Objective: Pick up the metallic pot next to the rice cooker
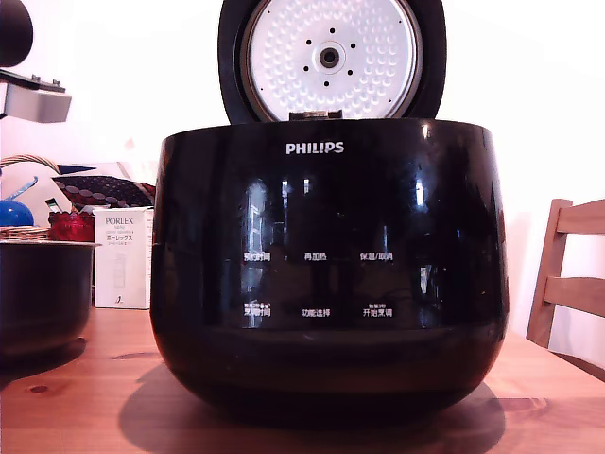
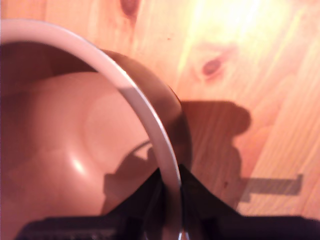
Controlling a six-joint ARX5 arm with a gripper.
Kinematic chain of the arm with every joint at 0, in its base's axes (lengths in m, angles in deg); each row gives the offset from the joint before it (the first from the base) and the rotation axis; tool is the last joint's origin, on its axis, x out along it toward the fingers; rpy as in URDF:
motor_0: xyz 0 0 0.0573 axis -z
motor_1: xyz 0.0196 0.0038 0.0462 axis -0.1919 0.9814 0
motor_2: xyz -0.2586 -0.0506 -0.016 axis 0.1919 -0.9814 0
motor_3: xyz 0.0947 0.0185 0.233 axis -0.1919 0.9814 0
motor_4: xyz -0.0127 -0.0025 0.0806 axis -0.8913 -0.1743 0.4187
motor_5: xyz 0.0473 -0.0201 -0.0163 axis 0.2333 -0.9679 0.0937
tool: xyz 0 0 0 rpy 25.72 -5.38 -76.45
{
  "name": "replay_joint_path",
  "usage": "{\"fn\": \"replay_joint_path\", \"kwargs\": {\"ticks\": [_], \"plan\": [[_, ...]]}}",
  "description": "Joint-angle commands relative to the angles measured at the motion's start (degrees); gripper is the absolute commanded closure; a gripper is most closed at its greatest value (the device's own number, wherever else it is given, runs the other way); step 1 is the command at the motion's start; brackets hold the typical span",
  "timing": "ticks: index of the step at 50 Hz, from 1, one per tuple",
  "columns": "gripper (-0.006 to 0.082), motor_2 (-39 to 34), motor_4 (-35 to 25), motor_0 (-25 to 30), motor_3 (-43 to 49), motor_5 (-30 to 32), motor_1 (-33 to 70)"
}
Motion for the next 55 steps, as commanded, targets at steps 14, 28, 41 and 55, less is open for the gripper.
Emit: {"fn": "replay_joint_path", "kwargs": {"ticks": [14, 28, 41, 55], "plan": [[0.0791, 3.7, 0.9, 1.0, 4.0, -1.5, -8.7], [0.0791, 10.8, 0.9, 2.1, 14.8, -7.2, -10.3], [0.0791, 19.6, -0.2, 5.1, 24.5, -14.1, -10.2], [0.0792, 24.5, -0.2, 8.6, 26.8, -19.8, -10.2]]}}
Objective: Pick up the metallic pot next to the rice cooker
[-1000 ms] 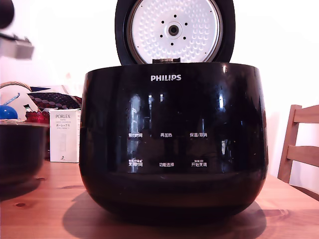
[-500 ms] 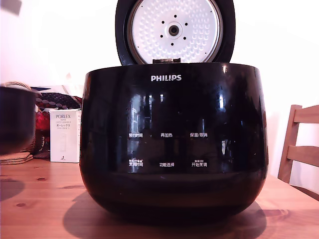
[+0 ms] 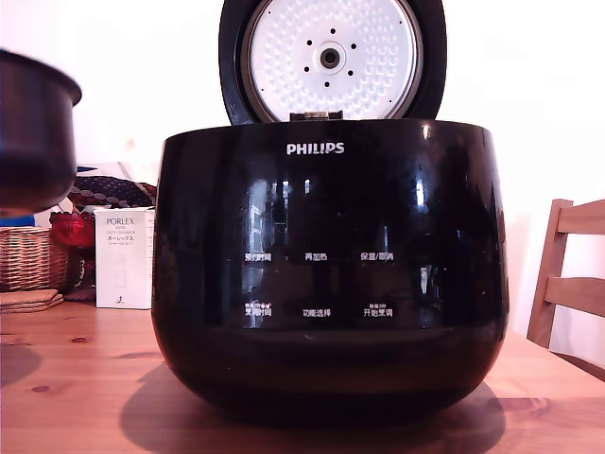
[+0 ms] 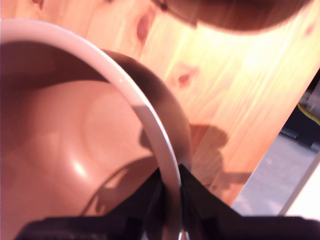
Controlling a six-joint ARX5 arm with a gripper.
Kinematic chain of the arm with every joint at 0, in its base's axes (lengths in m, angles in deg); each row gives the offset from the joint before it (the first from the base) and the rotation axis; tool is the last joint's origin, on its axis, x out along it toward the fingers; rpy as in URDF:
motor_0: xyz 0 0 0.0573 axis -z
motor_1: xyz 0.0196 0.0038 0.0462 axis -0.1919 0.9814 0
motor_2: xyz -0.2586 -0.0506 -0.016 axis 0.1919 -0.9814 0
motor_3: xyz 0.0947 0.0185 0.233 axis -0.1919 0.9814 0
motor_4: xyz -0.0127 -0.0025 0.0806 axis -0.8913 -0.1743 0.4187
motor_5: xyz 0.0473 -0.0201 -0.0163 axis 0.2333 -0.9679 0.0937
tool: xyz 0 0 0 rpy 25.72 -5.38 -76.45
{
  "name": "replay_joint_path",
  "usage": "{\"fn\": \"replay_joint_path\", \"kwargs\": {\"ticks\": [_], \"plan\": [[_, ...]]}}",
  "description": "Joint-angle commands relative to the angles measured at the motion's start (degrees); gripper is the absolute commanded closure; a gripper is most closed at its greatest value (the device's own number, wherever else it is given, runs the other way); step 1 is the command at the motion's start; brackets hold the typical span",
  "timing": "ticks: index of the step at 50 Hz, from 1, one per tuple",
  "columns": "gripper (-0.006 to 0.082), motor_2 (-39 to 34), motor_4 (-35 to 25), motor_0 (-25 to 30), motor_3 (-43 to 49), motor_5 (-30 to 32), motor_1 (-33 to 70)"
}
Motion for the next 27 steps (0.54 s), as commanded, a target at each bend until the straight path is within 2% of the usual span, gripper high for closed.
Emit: {"fn": "replay_joint_path", "kwargs": {"ticks": [1, 27], "plan": [[0.0792, 2.4, 0.5, 0.9, -1.2, -0.9, -1.7], [0.0791, 2.6, 2.1, 2.9, -1.2, -2.2, -1.7]]}}
